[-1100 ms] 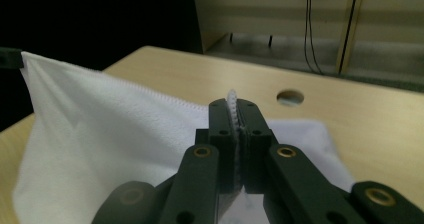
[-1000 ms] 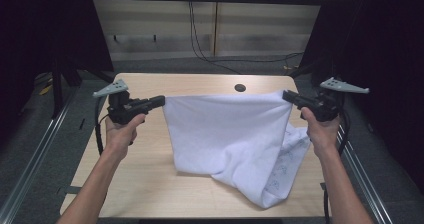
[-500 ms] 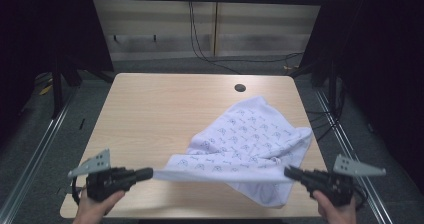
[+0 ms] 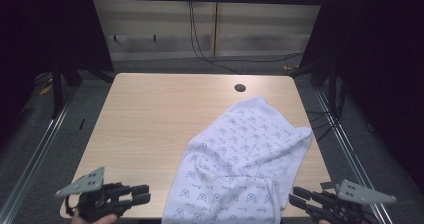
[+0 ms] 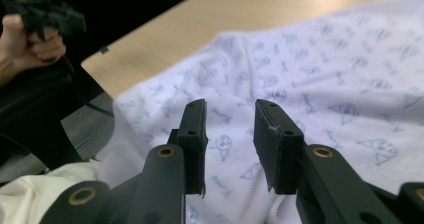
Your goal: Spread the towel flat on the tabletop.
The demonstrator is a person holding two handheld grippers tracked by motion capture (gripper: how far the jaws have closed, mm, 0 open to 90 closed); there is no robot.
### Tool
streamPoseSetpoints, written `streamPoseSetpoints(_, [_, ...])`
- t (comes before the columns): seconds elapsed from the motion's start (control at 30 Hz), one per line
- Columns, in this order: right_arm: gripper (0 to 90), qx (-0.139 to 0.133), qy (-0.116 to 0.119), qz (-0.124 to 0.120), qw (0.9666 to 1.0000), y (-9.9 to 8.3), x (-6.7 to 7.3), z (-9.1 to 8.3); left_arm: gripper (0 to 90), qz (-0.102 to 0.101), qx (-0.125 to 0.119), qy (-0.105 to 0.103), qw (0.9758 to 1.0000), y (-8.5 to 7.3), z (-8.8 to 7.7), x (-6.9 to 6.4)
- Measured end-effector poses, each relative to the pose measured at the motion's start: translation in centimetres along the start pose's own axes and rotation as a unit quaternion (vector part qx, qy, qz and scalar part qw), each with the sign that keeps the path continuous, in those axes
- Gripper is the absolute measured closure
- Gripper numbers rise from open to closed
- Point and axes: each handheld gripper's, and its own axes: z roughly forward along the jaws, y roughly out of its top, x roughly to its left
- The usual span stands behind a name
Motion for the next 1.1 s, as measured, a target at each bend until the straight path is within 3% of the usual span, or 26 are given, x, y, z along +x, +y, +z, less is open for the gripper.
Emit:
streamPoseSetpoints(0.07, [64.5, 0.024, -0.003, 0.004, 0.9997, -0.2, -1.6, 2.0, 71.7, -0.006, 0.008, 0.000, 0.9999, 0.3, 0.8, 0.8])
streamPoseSetpoints(0.1, [64.0, 0.043, -0.005, 0.014, 0.9989, -0.2, -2.6, 3.4, 73.8, -0.012, 0.015, 0.005, 0.9998, 0.7, 2.3, 2.1])
streamPoseSetpoints(0.13, [63.8, 0.053, -0.005, 0.017, 0.9984, -0.2, -3.4, 4.5, 74.7, -0.024, 0.042, -0.001, 0.9988, 1.2, 4.7, 4.0])
streamPoseSetpoints(0.17, [63.5, 0.060, -0.006, 0.018, 0.9980, -0.2, -3.9, 5.3, 75.5, -0.017, 0.063, 0.006, 0.9979, 1.3, 6.2, 5.0])
streamPoseSetpoints(0.2, [62.9, 0.070, -0.004, 0.022, 0.9973, -0.2, -4.6, 6.3, 77.8, -0.017, 0.063, 0.006, 0.9979, 1.3, 6.2, 5.0])
streamPoseSetpoints(0.23, [61.8, 0.080, -0.005, 0.024, 0.9965, -0.2, -5.6, 7.8, 79.1, -0.024, 0.121, 0.010, 0.9923, 1.5, 9.6, 7.2])
streamPoseSetpoints(0.3, [60.2, 0.098, 0.002, 0.026, 0.9949, 0.0, -6.3, 9.1, 79.1, -0.019, 0.139, 0.030, 0.9897, 1.3, 11.8, 8.4])
streamPoseSetpoints(0.37, [59.5, 0.119, -0.004, 0.024, 0.9926, 0.0, -6.5, 10.2, 79.0, -0.019, 0.168, 0.034, 0.9851, 0.9, 13.8, 9.4])
streamPoseSetpoints(0.43, [59.0, 0.135, 0.000, 0.024, 0.9906, -0.2, -6.8, 11.0, 77.3, -0.015, 0.189, 0.051, 0.9805, 0.3, 14.9, 9.7])
streamPoseSetpoints(0.47, [59.9, 0.145, -0.007, 0.020, 0.9892, -0.4, -6.8, 11.3, 78.7, -0.010, 0.185, 0.054, 0.9813, 0.1, 14.9, 9.6])
streamPoseSetpoints(0.5, [67.6, 0.149, -0.005, 0.017, 0.9887, -0.6, -6.9, 11.4, 80.3, -0.005, 0.187, 0.060, 0.9805, 0.1, 14.9, 9.4])
streamPoseSetpoints(0.53, [74.1, 0.150, -0.001, 0.019, 0.9886, -0.6, -6.8, 11.3, 86.0, 0.019, 0.194, 0.080, 0.9776, 0.0, 14.7, 9.0])
streamPoseSetpoints(0.57, [82.3, 0.140, -0.009, 0.013, 0.9900, -0.6, -6.6, 10.9, 90.0, 0.027, 0.197, 0.085, 0.9764, 0.0, 14.5, 8.8])
streamPoseSetpoints(0.6, [86.3, 0.131, -0.020, 0.012, 0.9911, -0.6, -6.4, 10.6, 90.0, 0.021, 0.194, 0.091, 0.9766, -0.3, 14.1, 8.6])
streamPoseSetpoints(0.63, [87.5, 0.113, -0.017, 0.010, 0.9934, -0.4, -6.2, 9.8, 90.0, 0.017, 0.195, 0.097, 0.9758, -0.4, 13.7, 8.3])
streamPoseSetpoints(0.7, [88.2, 0.092, -0.021, 0.010, 0.9955, -0.3, -5.8, 8.3, 90.0, 0.020, 0.203, 0.099, 0.9741, -0.6, 13.0, 7.9])
streamPoseSetpoints(0.73, [88.3, 0.088, -0.019, 0.012, 0.9958, -0.3, -5.6, 7.8, 90.0, 0.011, 0.207, 0.101, 0.9729, -0.9, 12.3, 7.5])
streamPoseSetpoints(0.83, [88.2, 0.086, -0.015, 0.016, 0.9960, -1.1, -4.9, 5.7, 90.0, -0.009, 0.215, 0.083, 0.9730, -1.7, 10.5, 6.8])
streamPoseSetpoints(0.93, [87.7, 0.097, -0.005, 0.020, 0.9951, -1.8, -4.0, 4.3, 90.0, -0.016, 0.225, 0.065, 0.9722, -2.4, 9.2, 5.8])
streamPoseSetpoints(0.97, [87.3, 0.104, 0.004, 0.021, 0.9943, -2.1, -3.6, 3.8, 90.0, -0.024, 0.238, 0.039, 0.9701, -3.3, 8.0, 4.4])
streamPoseSetpoints(1.0, [87.0, 0.108, 0.003, 0.015, 0.9940, -2.3, -3.3, 3.6, 90.0, -0.024, 0.238, 0.039, 0.9701, -3.3, 8.0, 4.4])
streamPoseSetpoints(1.03, [86.6, 0.110, 0.000, 0.014, 0.9938, -2.4, -3.0, 3.4, 90.0, -0.027, 0.246, 0.025, 0.9686, -3.6, 7.5, 3.7])
streamPoseSetpoints(1.07, [85.7, 0.120, 0.002, 0.013, 0.9927, -2.4, -2.8, 3.4, 90.0, -0.011, 0.257, 0.012, 0.9662, -3.9, 7.1, 2.8])
streamPoseSetpoints(1.1, [83.7, 0.126, 0.000, 0.010, 0.9920, -2.4, -2.7, 3.3, 90.0, 0.001, 0.259, 0.025, 0.9655, -3.7, 6.9, 2.5])
